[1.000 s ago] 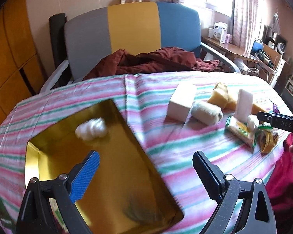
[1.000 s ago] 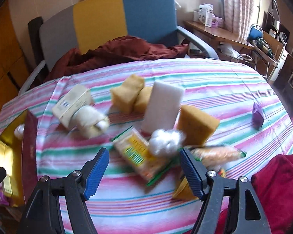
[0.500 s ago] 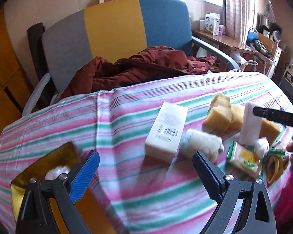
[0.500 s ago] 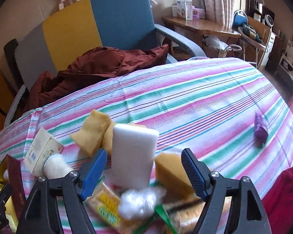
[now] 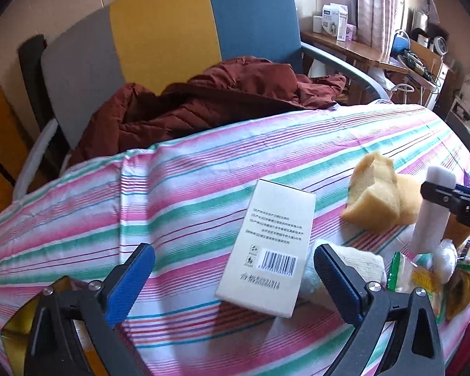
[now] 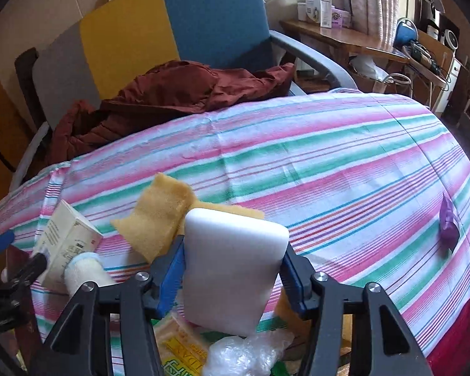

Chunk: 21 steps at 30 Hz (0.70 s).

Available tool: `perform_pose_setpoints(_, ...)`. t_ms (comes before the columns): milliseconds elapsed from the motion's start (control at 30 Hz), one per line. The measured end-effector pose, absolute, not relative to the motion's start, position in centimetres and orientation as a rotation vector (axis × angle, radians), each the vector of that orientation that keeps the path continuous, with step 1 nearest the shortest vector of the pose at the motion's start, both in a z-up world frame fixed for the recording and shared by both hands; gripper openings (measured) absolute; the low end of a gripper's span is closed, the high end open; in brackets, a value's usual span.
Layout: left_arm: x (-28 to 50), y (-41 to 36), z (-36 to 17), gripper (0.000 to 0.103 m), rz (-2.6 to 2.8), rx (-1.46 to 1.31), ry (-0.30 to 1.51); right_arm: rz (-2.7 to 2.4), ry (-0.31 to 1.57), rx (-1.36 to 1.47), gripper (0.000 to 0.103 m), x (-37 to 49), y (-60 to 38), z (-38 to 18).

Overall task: Organize objects
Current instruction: 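Grasp the white printed box with the left tool while the right tool grasps the white sponge, then place the white box in the gold tray with the left tool while the right tool places the white sponge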

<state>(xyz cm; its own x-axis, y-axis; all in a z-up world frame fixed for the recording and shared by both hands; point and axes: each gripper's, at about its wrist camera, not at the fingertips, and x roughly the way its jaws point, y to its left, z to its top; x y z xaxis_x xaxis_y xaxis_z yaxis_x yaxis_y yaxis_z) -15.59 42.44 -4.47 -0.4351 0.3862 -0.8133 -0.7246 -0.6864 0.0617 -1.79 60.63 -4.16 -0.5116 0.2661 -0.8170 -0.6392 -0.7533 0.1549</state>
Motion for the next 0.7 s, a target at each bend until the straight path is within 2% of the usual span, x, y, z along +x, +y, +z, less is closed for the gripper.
perform_pose_setpoints(233, -15.4, 44.4, -5.3, 0.1, 2.114, -1.039, 0.579, 2.32, 0.614, -1.099, 0.056, -1.7, 60.2, -3.5)
perform_pose_setpoints(267, -15.7, 44.6, -5.6, 0.09, 2.107, -1.049, 0.582, 2.331, 0.609, -1.093, 0.056, -1.7, 60.1, -3.4)
perform_pose_setpoints(300, -16.0, 44.9, -6.0, 0.069, 2.091, -1.071, 0.58, 2.348, 0.598, -1.082, 0.056, -1.7, 59.9, -3.0)
perform_pose_setpoints(333, -16.4, 45.0, -6.5, 0.053, 2.053, -1.115, 0.558, 2.36, 0.587, -1.074, 0.056, -1.7, 59.7, -2.8)
perform_pose_setpoints(500, -16.2, 43.8, -6.2, 0.05, 2.055, -1.157, 0.468, 2.439, 0.54, -1.027, 0.056, -1.6, 58.7, -1.6)
perform_pose_setpoints(700, -13.2, 39.9, -2.7, 0.051, 2.104, -1.113, 0.404, 2.595, 0.562, -0.983, 0.056, -1.4, 57.1, 0.0)
